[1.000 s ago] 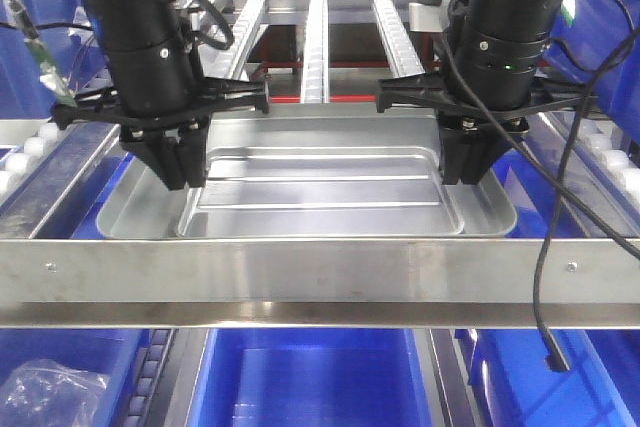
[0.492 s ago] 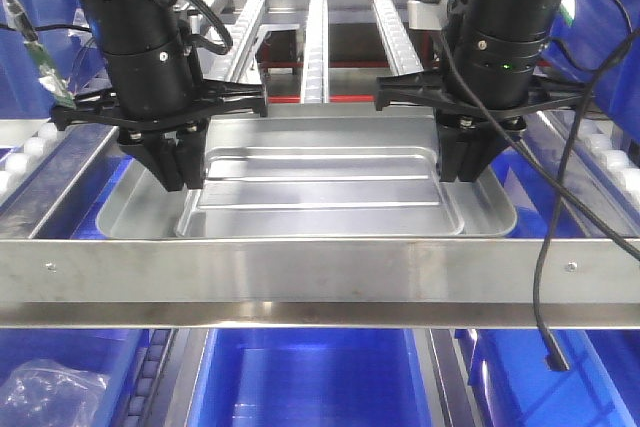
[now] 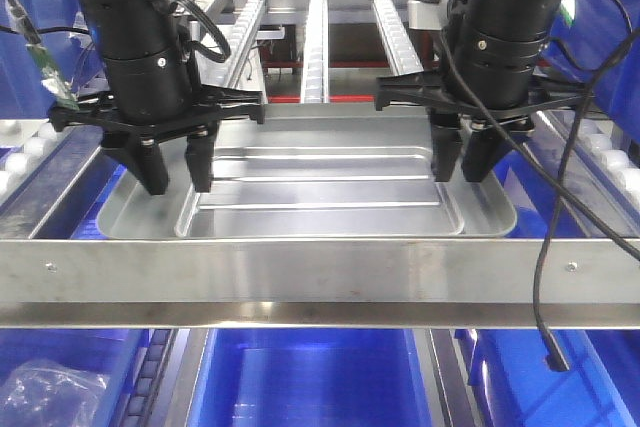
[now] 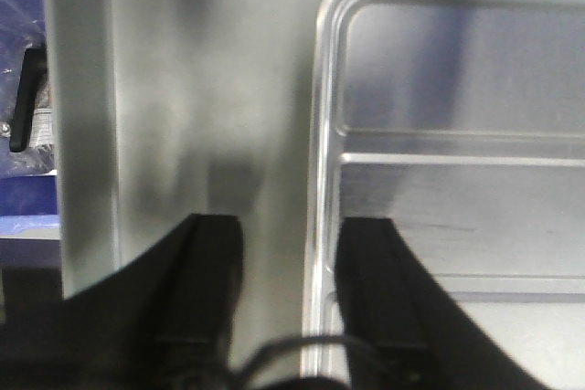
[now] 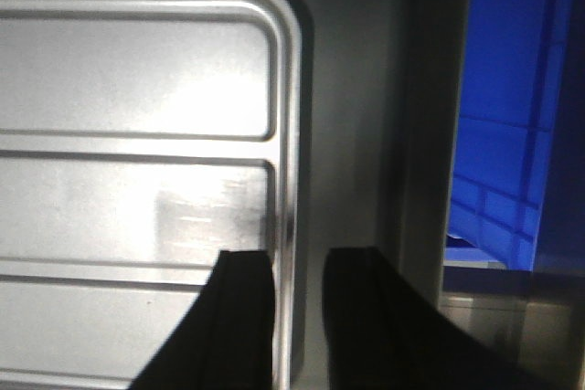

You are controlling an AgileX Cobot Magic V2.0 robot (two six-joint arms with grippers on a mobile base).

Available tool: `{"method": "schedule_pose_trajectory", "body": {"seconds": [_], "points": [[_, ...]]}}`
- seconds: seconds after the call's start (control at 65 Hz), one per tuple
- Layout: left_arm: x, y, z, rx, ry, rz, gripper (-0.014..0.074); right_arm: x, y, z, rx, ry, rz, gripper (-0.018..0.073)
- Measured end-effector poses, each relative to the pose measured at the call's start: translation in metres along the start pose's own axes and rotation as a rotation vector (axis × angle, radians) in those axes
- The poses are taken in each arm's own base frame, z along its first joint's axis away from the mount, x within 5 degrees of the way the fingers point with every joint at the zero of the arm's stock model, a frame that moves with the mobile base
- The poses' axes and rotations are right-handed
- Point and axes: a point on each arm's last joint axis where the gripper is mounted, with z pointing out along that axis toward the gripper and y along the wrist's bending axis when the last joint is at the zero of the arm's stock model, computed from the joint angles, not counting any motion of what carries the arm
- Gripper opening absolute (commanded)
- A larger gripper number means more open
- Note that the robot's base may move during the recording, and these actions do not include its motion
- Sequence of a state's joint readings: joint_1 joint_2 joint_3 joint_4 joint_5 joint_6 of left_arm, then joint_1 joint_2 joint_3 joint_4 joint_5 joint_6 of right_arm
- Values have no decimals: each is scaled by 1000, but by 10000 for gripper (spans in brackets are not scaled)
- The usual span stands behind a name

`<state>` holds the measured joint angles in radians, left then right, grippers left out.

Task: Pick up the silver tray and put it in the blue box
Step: 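Close both grippers on the tray's short rims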

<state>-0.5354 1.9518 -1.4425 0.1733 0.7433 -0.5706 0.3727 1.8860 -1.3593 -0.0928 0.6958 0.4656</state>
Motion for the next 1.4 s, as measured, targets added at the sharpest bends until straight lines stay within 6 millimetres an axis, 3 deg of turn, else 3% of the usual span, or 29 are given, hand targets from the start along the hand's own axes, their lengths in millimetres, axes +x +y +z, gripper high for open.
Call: {"method": "schedule_pose_trajectory", "body": {"seconds": [0.323, 0.585, 1.031, 1.108, 1.262, 1.323, 1.4], "points": [[0, 0, 1, -1, 0, 2, 244, 0, 1, 8, -2, 1, 2, 332], [2, -2, 13, 4, 8, -1, 244, 4, 0, 25, 10, 33, 0, 332], [1, -2, 14, 3, 10, -1, 232, 3, 1, 26, 8, 30, 2, 327], [1, -2, 14, 3, 10, -1, 161, 3, 1, 26, 8, 30, 2, 293], [2, -3, 15, 9, 16, -8, -18, 3, 1, 26, 4, 28, 5, 104], [2, -3, 14, 8, 16, -8, -8, 3, 1, 26, 3, 29, 7, 41], [2, -3, 14, 5, 19, -6, -8, 2, 1, 26, 3, 28, 7, 52]]}}
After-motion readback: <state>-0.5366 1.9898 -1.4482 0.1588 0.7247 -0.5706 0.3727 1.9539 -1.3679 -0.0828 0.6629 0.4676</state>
